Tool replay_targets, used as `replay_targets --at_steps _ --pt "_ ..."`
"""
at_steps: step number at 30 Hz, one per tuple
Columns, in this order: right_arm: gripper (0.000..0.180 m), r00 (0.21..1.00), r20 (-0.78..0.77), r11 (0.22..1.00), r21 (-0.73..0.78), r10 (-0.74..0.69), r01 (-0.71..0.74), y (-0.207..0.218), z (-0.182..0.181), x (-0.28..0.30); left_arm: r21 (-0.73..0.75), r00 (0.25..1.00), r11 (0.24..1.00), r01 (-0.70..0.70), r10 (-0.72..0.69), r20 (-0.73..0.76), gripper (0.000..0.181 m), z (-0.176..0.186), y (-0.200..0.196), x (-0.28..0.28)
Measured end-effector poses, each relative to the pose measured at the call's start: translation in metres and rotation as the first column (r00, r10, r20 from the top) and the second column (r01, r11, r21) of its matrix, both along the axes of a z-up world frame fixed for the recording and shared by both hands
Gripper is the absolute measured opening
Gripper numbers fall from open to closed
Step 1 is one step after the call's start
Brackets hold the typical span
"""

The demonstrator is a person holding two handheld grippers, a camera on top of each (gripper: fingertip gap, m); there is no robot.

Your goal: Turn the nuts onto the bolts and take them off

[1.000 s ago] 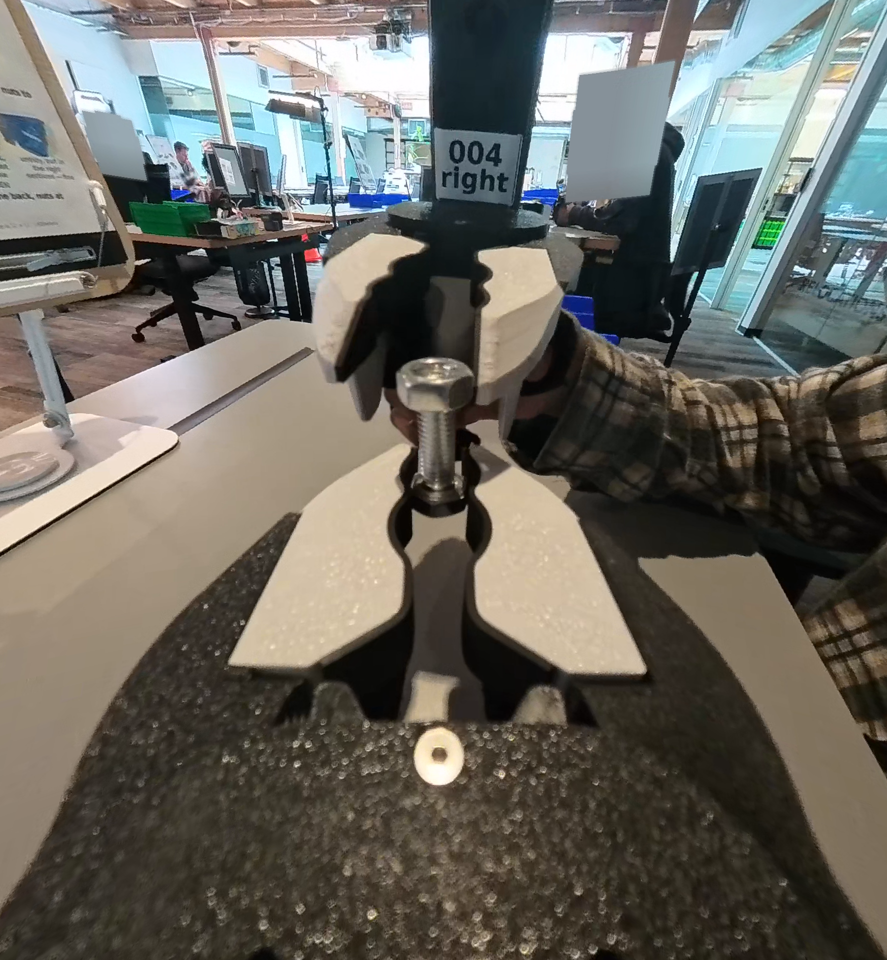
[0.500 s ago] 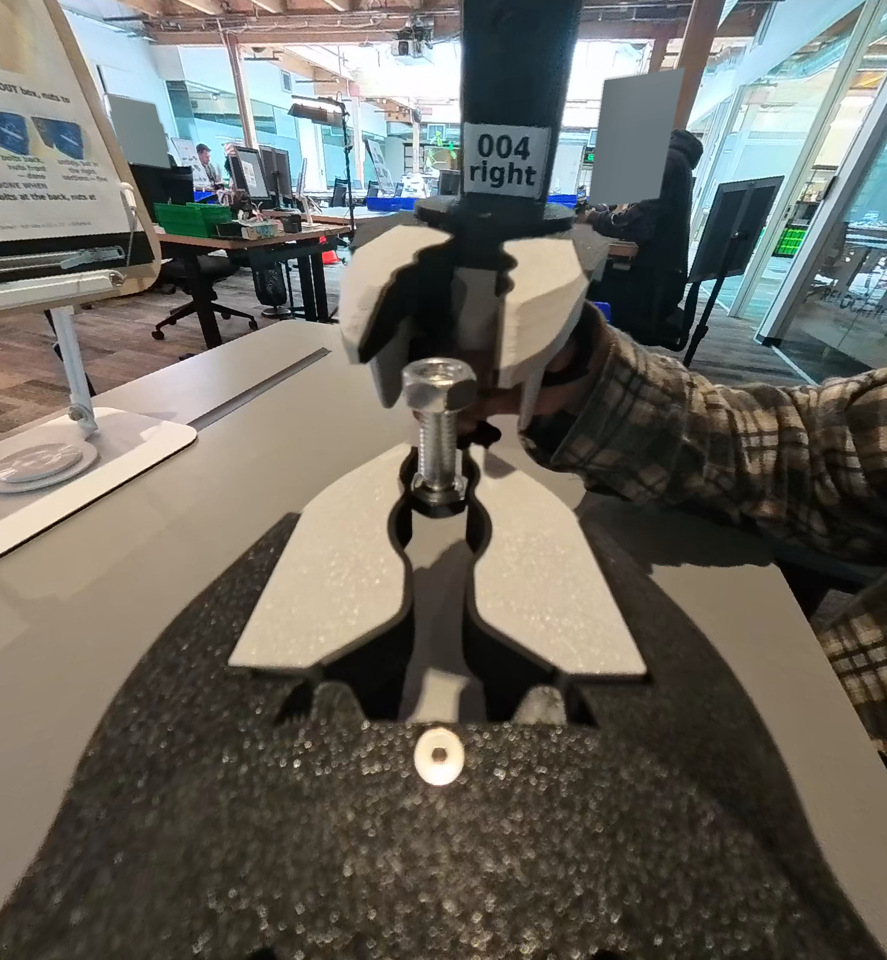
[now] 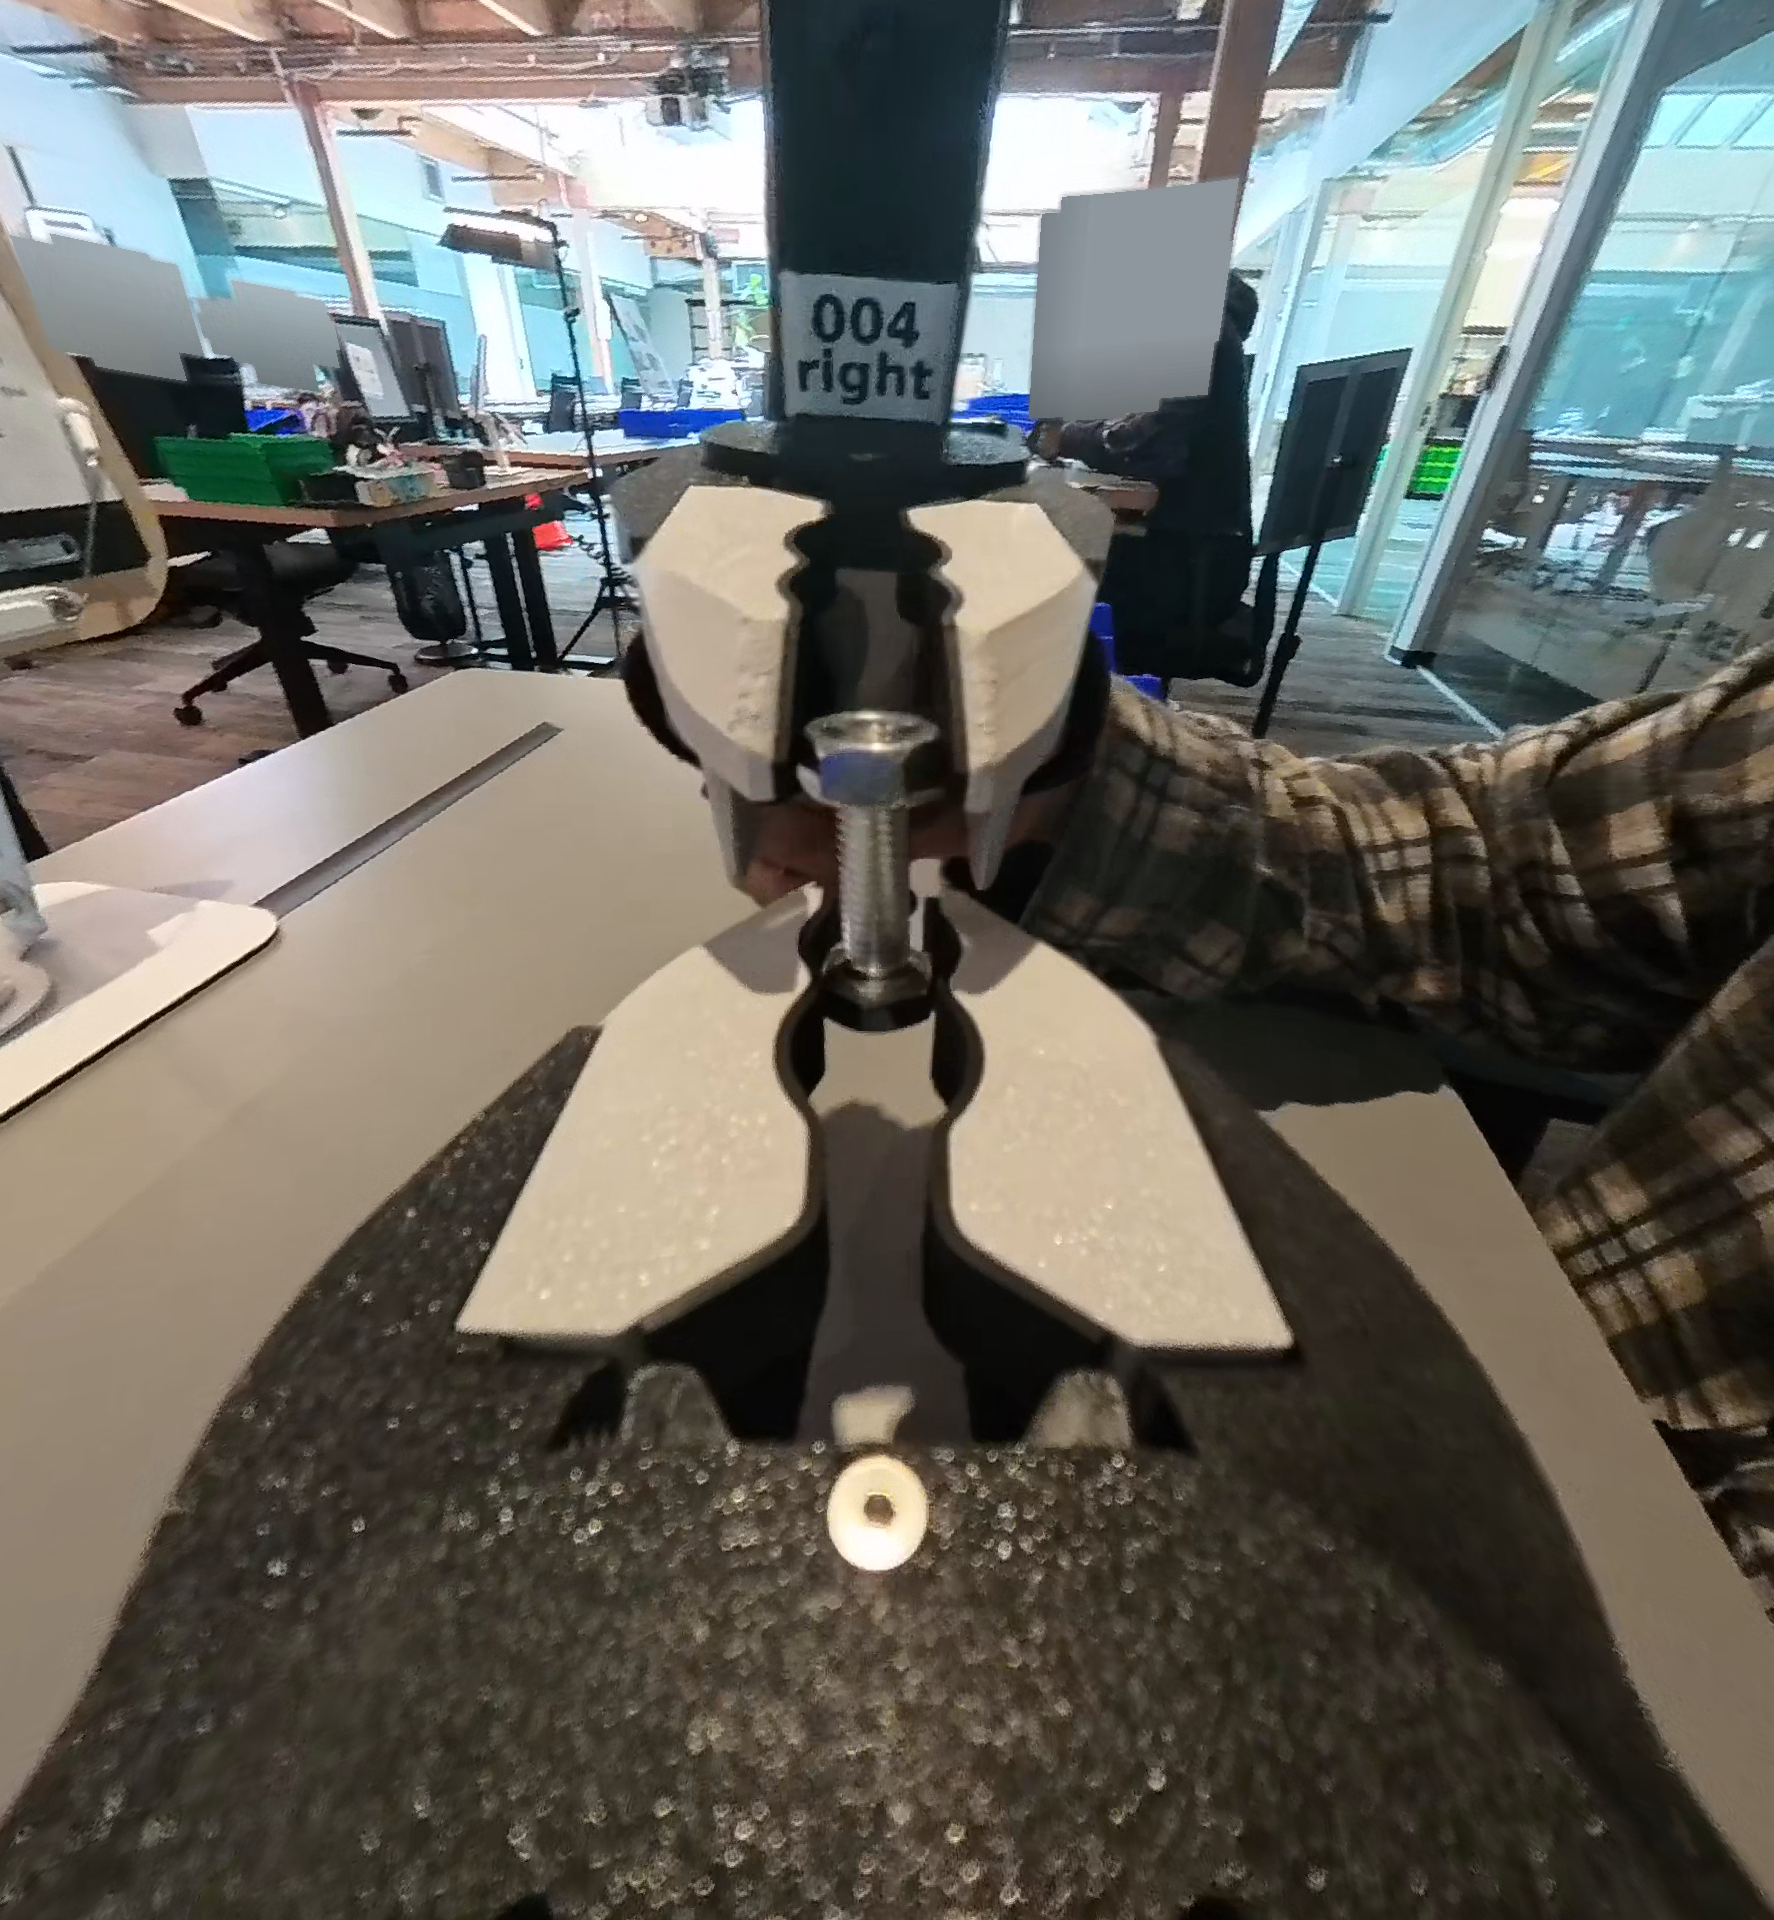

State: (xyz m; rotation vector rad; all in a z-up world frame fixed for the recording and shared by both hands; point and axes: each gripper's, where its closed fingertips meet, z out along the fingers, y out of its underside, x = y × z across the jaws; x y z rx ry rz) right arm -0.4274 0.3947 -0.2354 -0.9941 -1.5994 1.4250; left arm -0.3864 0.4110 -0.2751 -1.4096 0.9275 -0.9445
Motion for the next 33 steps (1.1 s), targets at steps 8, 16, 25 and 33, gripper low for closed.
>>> replay_targets --at_steps 8,16,25,33 --pt "0.019 0.993 -0.003 0.992 0.022 0.122 -0.122 -0.013 -0.002 0.011 -0.023 0.987 0.987 0.161 -0.161 0.012 0.015 -0.001 -0.02 0.012" --pt "0.023 1.0 0.009 1.0 -0.013 -0.015 0.015 0.015 -0.002 0.01 -0.034 0.993 0.993 0.116 -0.114 0.044 0.015 0.001 -0.011 0.005" --pt "0.041 0.998 0.052 0.999 -0.028 -0.028 0.03 0.013 -0.003 0.009 -0.028 0.999 0.998 0.049 -0.049 0.024 0.015 -0.001 -0.003 0.001" --pt "0.019 0.997 0.056 0.996 -0.073 -0.045 0.049 0.006 -0.004 -0.005 -0.033 1.0 0.999 -0.002 0.003 0.022 0.015 -0.002 0.004 -0.003"
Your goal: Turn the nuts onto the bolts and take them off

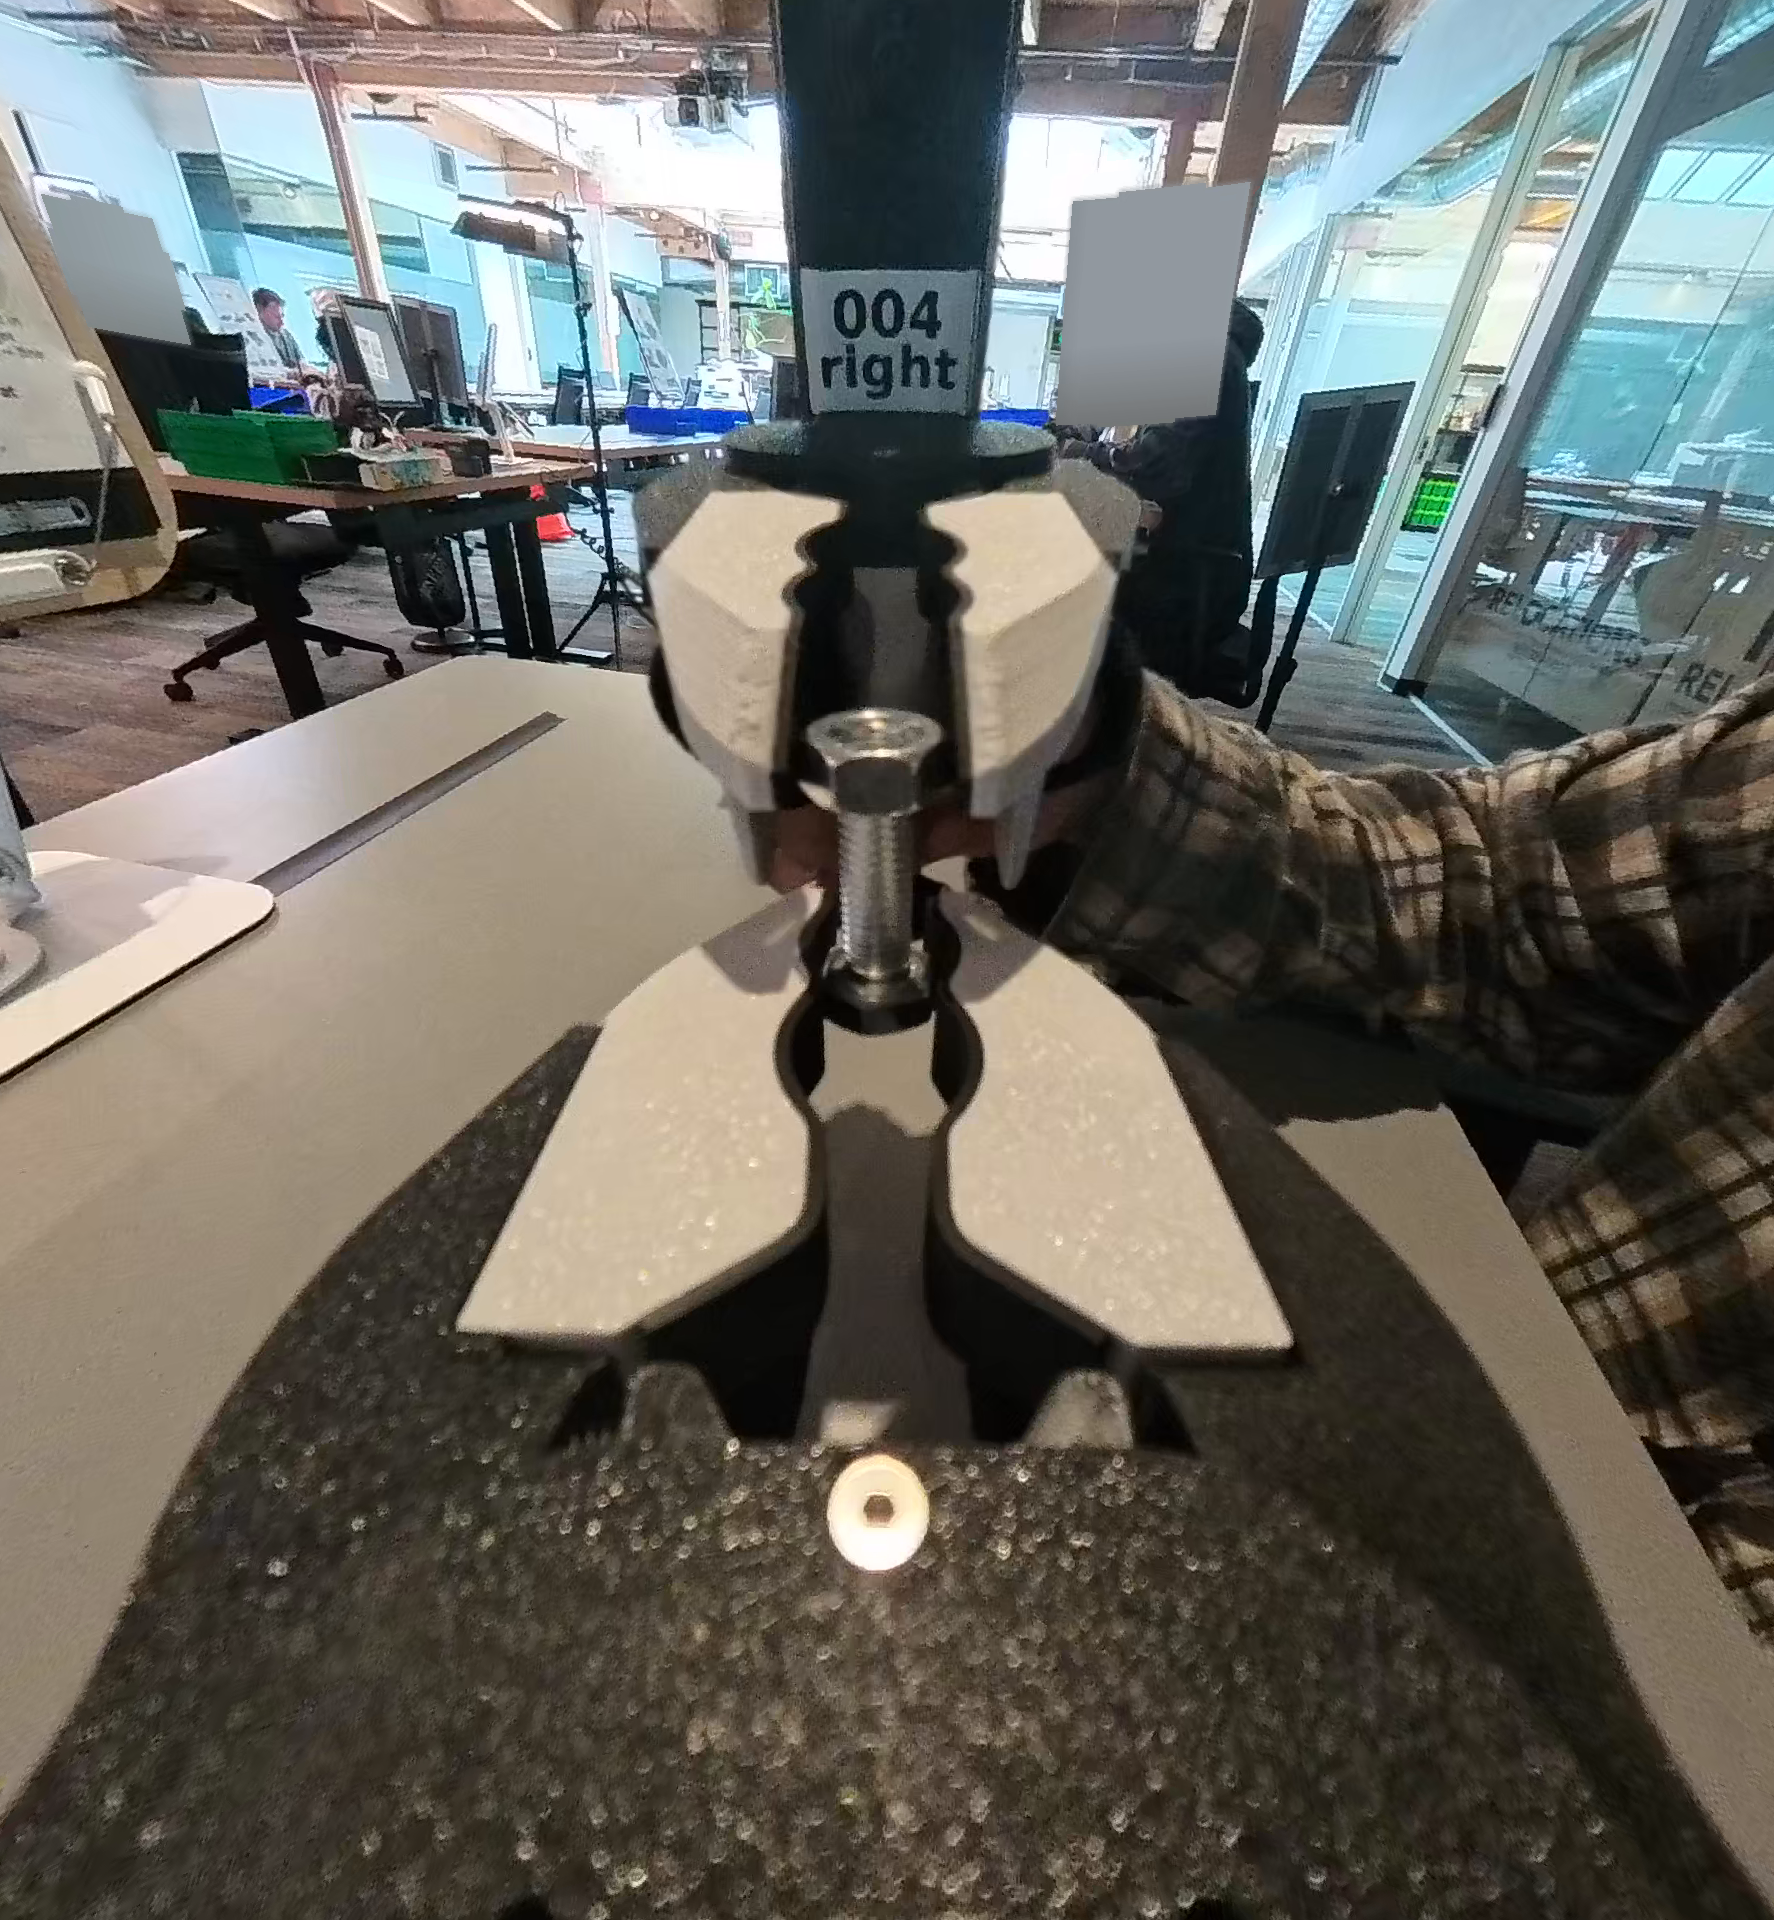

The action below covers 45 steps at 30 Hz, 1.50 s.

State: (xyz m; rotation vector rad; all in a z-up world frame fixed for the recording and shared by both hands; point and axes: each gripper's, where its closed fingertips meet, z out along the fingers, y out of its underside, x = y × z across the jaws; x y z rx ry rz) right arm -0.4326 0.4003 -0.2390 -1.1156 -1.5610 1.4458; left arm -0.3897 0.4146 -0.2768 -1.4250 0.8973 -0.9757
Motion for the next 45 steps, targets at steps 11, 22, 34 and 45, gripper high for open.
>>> replay_targets --at_steps 11,22,34,45 --pt "0.019 0.998 -0.02 0.998 -0.023 0.053 -0.053 -0.002 0.003 0.007 0.017 0.999 0.999 0.038 -0.038 0.01 0.015 0.003 -0.006 0.003" --pt "0.023 0.999 -0.029 0.999 -0.032 0.04 -0.041 0.001 0.005 0.009 0.022 0.999 0.999 0.025 -0.026 0.029 0.015 0.007 -0.005 0.0" --pt "0.017 0.999 -0.024 0.999 -0.004 0.039 -0.039 -0.005 0.003 0.003 0.021 0.999 0.999 0.032 -0.033 0.017 0.015 0.006 -0.005 0.002" --pt "0.017 0.968 -0.082 0.971 0.051 0.236 -0.232 -0.03 0.007 0.02 -0.004 0.959 0.961 0.276 -0.275 0.067 0.015 0.01 -0.036 0.016"
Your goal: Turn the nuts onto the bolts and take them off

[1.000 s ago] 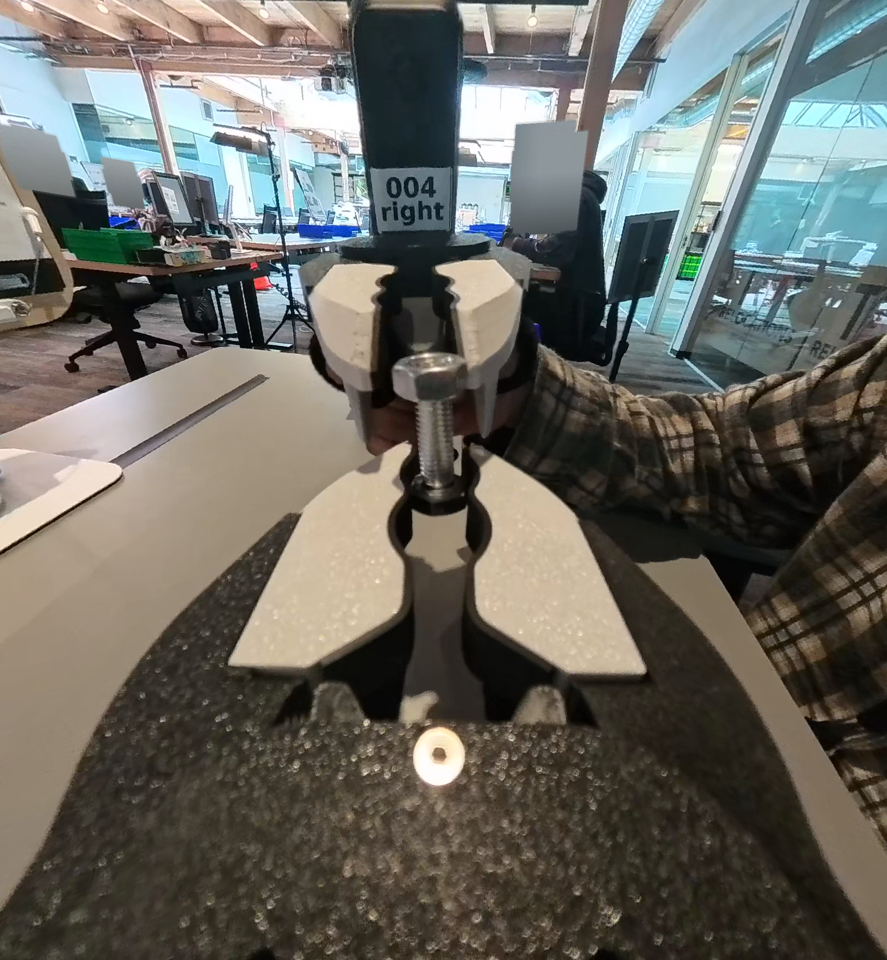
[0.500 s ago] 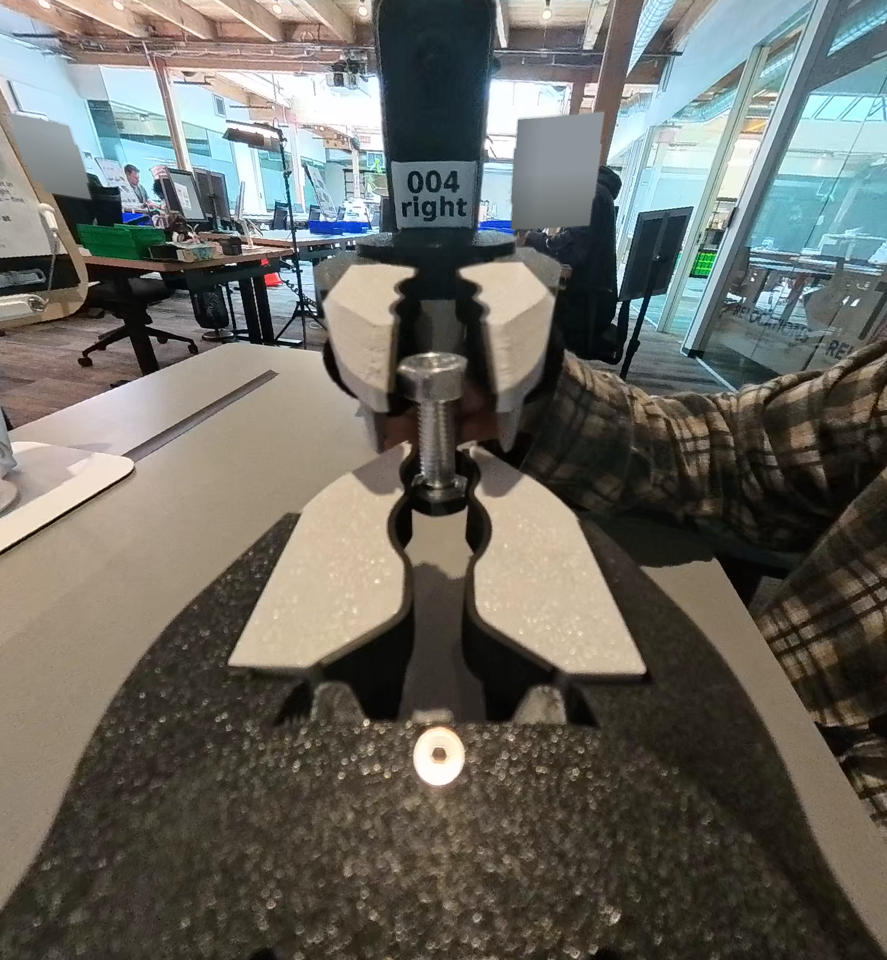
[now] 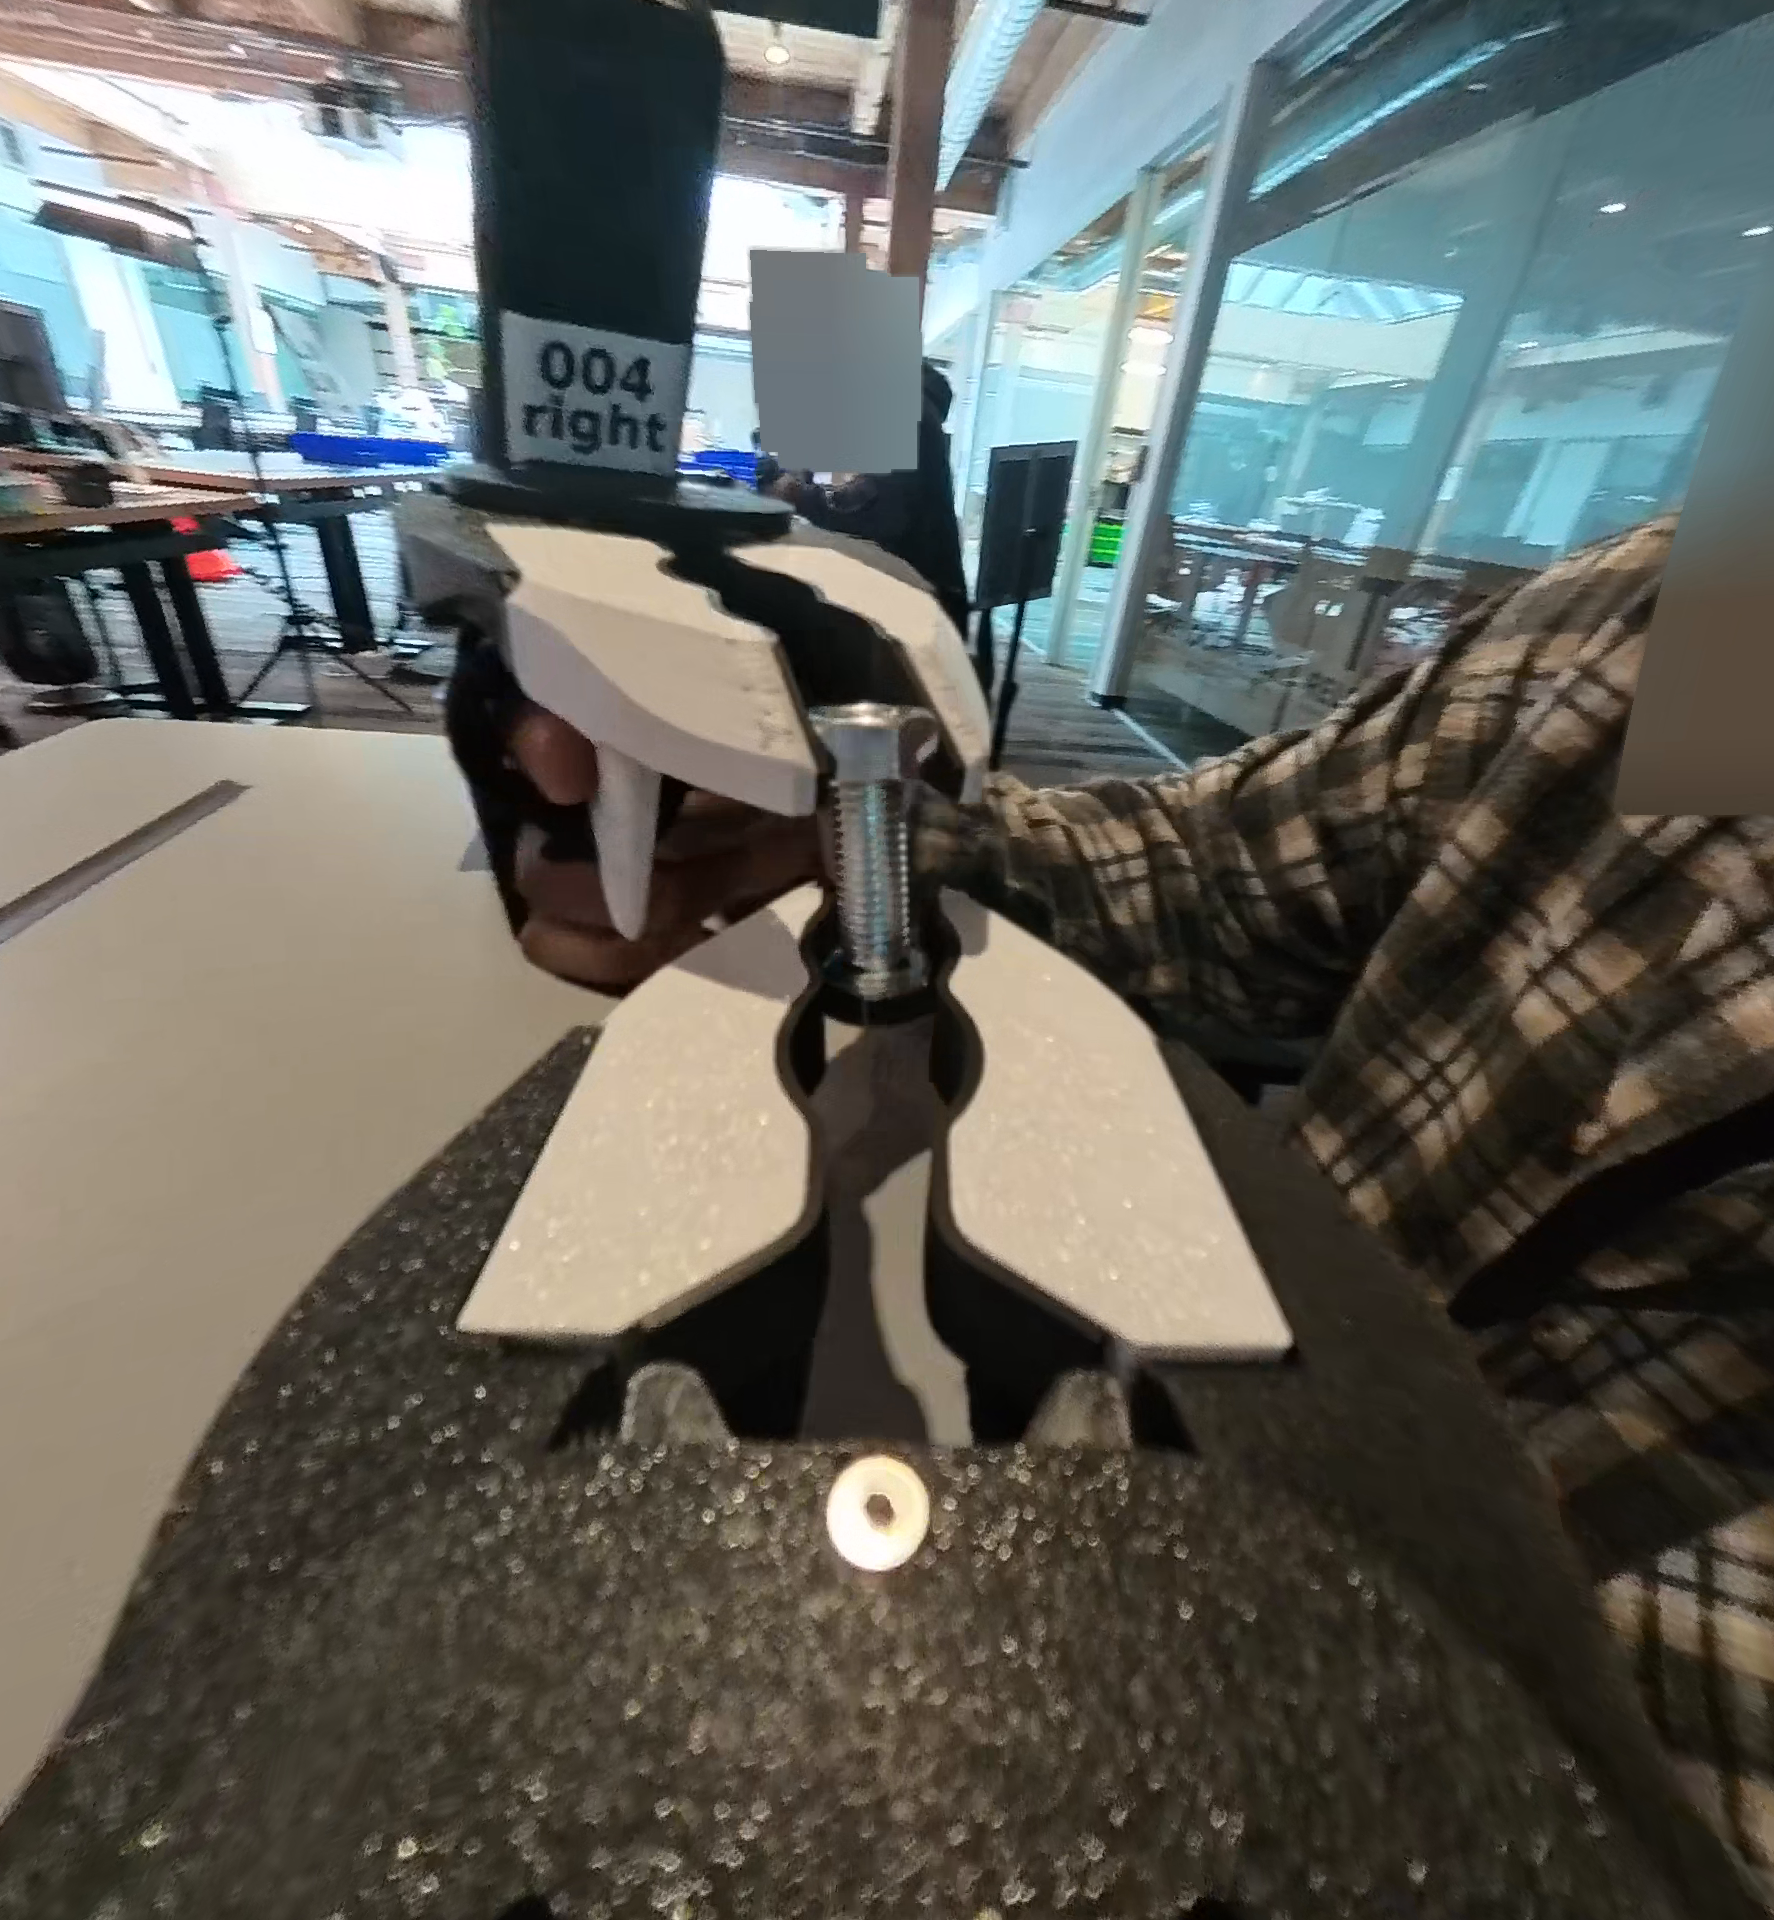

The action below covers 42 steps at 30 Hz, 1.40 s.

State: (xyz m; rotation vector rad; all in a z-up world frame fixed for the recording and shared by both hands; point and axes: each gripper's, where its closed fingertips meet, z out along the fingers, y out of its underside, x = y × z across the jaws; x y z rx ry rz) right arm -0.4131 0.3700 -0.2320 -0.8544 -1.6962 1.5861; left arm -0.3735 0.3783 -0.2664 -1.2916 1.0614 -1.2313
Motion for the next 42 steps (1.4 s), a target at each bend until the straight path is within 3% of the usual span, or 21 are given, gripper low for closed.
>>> replay_targets --at_steps 5,18,26,32,35,42 --pt "0.017 0.996 0.006 0.994 -0.064 0.089 -0.088 -0.004 -0.004 0.005 -0.071 0.992 0.989 0.128 -0.127 0.014 0.015 -0.004 -0.013 0.006" --pt "0.021 0.995 0.055 0.989 -0.117 -0.081 0.087 0.031 -0.009 0.0 -0.049 0.999 0.998 -0.04 0.041 0.014 0.015 -0.002 0.011 -0.006" --pt "0.035 0.99 0.064 0.986 -0.102 -0.125 0.131 0.028 -0.003 -0.005 -0.048 0.991 0.99 -0.132 0.133 0.011 0.015 -0.002 0.024 -0.013" --pt "0.029 0.97 0.086 0.966 -0.107 -0.229 0.237 0.035 -0.003 -0.018 -0.041 0.979 0.978 -0.206 0.206 -0.009 0.015 -0.005 0.033 -0.018" --pt "0.019 0.971 0.091 0.965 -0.118 -0.223 0.233 0.033 -0.003 -0.02 -0.032 0.977 0.976 -0.215 0.214 -0.02 0.015 -0.007 0.034 -0.016" --pt "0.018 0.988 0.063 0.982 -0.118 -0.141 0.147 0.026 0.0 -0.011 -0.044 0.991 0.99 -0.132 0.133 0.008 0.015 -0.003 0.024 -0.012"
